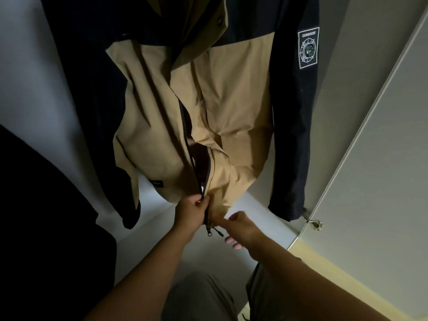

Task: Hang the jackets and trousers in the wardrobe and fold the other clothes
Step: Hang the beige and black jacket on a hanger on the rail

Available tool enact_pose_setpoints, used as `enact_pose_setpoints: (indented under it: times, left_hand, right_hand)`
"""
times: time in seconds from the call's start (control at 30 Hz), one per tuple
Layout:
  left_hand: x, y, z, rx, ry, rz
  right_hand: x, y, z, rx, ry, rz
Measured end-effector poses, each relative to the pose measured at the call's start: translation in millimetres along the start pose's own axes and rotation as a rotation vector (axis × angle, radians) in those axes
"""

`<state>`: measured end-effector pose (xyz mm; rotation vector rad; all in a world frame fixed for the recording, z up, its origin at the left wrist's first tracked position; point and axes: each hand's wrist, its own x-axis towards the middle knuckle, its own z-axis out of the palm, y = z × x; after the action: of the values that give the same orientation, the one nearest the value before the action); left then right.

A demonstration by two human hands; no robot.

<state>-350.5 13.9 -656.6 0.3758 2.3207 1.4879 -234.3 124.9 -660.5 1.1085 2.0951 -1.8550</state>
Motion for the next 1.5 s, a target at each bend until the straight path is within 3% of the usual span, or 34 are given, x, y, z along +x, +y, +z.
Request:
enact_pose_setpoints:
  times: [0.07,0.17,0.3,0.4,0.57,0.8,0.93,1.07,1.23,1.5]
  left_hand:
    - [0.0,2.0,-0.2,-0.037,-0.013,-0.005]
    - [-0.3,4.4,-0.7,-0.062,-0.042,-0.011]
    - [-3.4,10.4,-2.7,-0.230,-0.231,-0.060]
    - [-6.2,11.1,-0.7,-0.220,-0.316,-0.074]
    - [-5.4,12.5,5.2,-0.046,-0.205,-0.068]
    - [-3.8,13.6,5.2,0.104,-0.185,-0.016]
    - [-6.0,11.6,6.4,0.109,-0.196,0.004]
    - [-8.2,9.8,6.9,0.058,-0.209,0.023]
    - [-8.4,10.7,11.7,0.117,-0.132,0.031]
    - [-9.9,1.6,11.1,0.189,-0.133,0.038]
  right_hand:
    - [-1.4,5.2,5.0,0.035,-0.088,0.020]
    - [0.0,14.1,9.3,0.050,-0.085,-0.078]
    - [-2.2,20.2,11.7,0.056,0.035,-0.158]
    - [-7.9,18.6,13.1,0.118,0.118,-0.190]
    - [-11.8,13.7,12.2,0.195,0.165,-0.084]
    - [-15.7,8.0,9.6,0.342,0.174,0.129]
    - [-24.1,12.3,21.4,0.371,0.147,0.059]
    - [-22.9,14.3,25.5,0.205,0.220,-0.068]
    - [-23.6,17.2,25.6,-0.009,0.216,-0.058]
    - [-17.7,6.8,17.7,0.204,0.010,0.096]
